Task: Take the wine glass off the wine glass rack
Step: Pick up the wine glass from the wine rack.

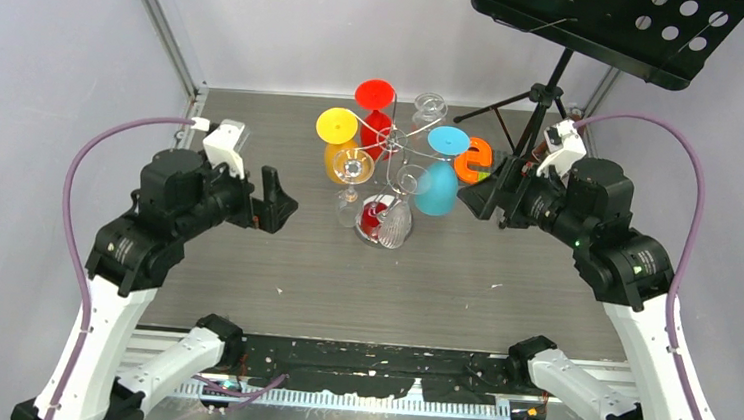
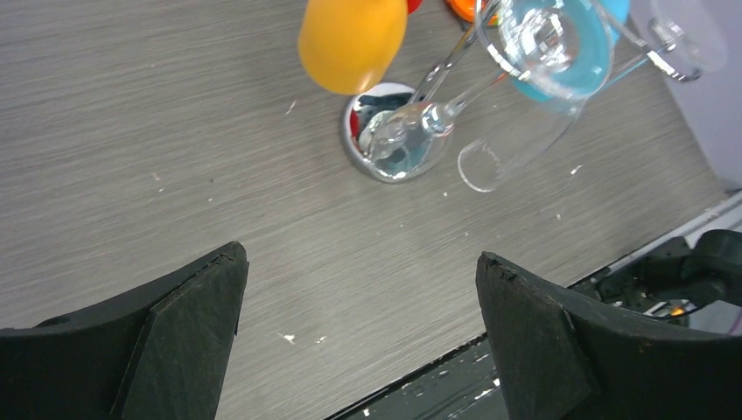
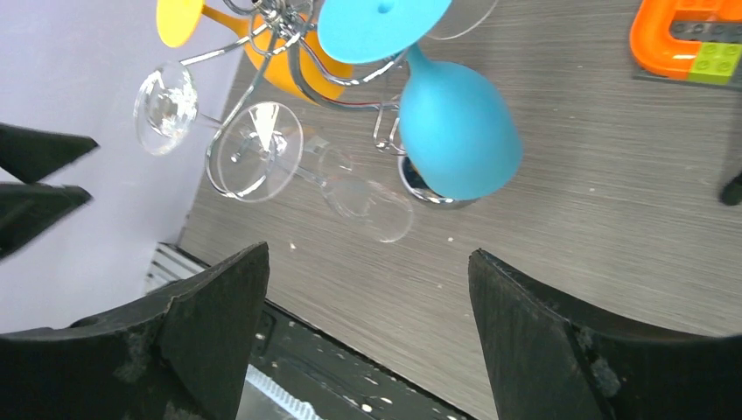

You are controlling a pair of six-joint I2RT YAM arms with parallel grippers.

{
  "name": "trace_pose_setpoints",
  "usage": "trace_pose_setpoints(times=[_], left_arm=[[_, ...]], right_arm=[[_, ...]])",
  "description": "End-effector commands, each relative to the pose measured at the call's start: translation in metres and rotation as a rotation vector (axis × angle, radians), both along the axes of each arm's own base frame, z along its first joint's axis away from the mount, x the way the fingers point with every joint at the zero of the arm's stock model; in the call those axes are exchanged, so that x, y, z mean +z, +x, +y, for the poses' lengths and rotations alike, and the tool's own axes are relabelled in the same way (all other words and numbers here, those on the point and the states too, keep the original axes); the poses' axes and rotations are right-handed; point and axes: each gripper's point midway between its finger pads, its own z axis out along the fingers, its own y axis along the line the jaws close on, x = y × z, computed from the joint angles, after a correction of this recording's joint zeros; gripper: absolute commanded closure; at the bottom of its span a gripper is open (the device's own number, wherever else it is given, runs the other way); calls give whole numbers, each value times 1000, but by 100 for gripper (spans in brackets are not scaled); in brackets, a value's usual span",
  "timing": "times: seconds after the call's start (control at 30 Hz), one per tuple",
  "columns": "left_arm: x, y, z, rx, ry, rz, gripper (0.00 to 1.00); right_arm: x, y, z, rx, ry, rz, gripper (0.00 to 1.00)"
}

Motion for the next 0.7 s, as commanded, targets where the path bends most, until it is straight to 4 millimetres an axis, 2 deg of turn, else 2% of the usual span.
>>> trace_pose_setpoints(times=[0.0, 0.27, 0.53, 0.67], left_arm=[[-2, 0, 18, 64, 32, -84, 0], [-15, -6, 24, 78, 31, -125, 0], [-37, -7, 19, 65, 3, -115, 0], [-41, -11, 17, 56, -12, -108, 0]], right_arm=[[26, 9, 19, 7, 169, -28, 11], [25, 21, 28, -16, 270, -13, 17], [20, 21, 21, -38, 224, -39, 18], [19, 20, 15, -46, 176, -54, 18]])
